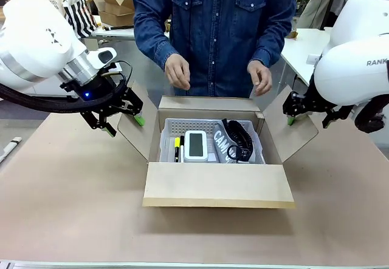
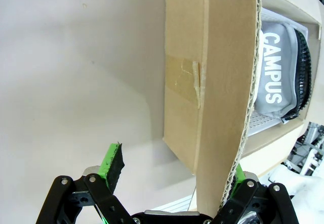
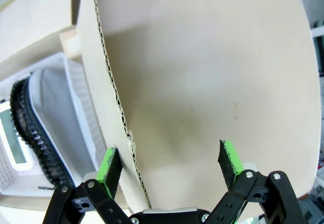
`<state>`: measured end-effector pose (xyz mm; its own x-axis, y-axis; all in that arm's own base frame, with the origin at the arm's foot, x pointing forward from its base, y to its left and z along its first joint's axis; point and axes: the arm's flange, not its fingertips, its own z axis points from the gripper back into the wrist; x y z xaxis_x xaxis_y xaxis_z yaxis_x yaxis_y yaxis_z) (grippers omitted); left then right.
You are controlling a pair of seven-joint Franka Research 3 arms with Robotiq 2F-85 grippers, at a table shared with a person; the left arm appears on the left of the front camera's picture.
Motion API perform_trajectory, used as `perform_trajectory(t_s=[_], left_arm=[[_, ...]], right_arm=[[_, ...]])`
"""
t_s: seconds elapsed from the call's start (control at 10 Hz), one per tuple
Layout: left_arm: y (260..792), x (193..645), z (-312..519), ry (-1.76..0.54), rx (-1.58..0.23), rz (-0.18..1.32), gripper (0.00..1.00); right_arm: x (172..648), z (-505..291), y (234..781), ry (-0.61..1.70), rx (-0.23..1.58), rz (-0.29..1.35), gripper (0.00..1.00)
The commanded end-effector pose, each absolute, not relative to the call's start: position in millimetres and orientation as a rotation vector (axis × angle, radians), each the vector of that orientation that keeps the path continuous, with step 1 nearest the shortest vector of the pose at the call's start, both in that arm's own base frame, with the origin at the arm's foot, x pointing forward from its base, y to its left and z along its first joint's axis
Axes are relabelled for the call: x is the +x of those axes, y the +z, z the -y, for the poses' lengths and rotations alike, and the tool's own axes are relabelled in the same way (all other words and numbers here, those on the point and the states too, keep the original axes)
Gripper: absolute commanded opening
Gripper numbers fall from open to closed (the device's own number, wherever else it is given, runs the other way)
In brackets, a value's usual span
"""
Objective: Pack the gift set into the box.
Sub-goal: Lift both hands away from the flaps of the Package Box.
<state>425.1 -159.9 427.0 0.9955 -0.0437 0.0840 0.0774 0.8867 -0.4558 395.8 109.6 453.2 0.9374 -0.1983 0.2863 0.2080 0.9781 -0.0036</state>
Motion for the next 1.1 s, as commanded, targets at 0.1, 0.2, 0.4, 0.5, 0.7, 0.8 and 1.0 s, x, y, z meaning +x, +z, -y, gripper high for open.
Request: perform_trajectory(t_s=[0.1,0.2,0.4,0.5,0.7,0.8,1.0], left_arm=[[427.7,425.4,160.0,-0.059,-0.464,0.078,1.00],[427.7,425.4,160.0,-0.059,-0.464,0.078,1.00],[427.7,425.4,160.0,-0.059,-0.464,0.078,1.00],[427.7,425.4,160.0,-0.059,-0.464,0.078,1.00],[427.7,425.4,160.0,-0.059,-0.464,0.078,1.00],[427.7,425.4,160.0,-0.059,-0.464,0.078,1.00],[427.7,425.4,160.0,-0.059,-0.464,0.078,1.00]], right_arm=[[396.5,-108.4,456.4,-0.211,-0.035,0.287,1.00],[396.5,-108.4,456.4,-0.211,-0.035,0.287,1.00],[396.5,-108.4,456.4,-0.211,-0.035,0.287,1.00],[396.5,-108.4,456.4,-0.211,-0.035,0.287,1.00],[396.5,-108.4,456.4,-0.211,-0.035,0.287,1.00],[396.5,-108.4,456.4,-0.211,-0.035,0.287,1.00],[396.5,-108.4,456.4,-0.211,-0.035,0.287,1.00]])
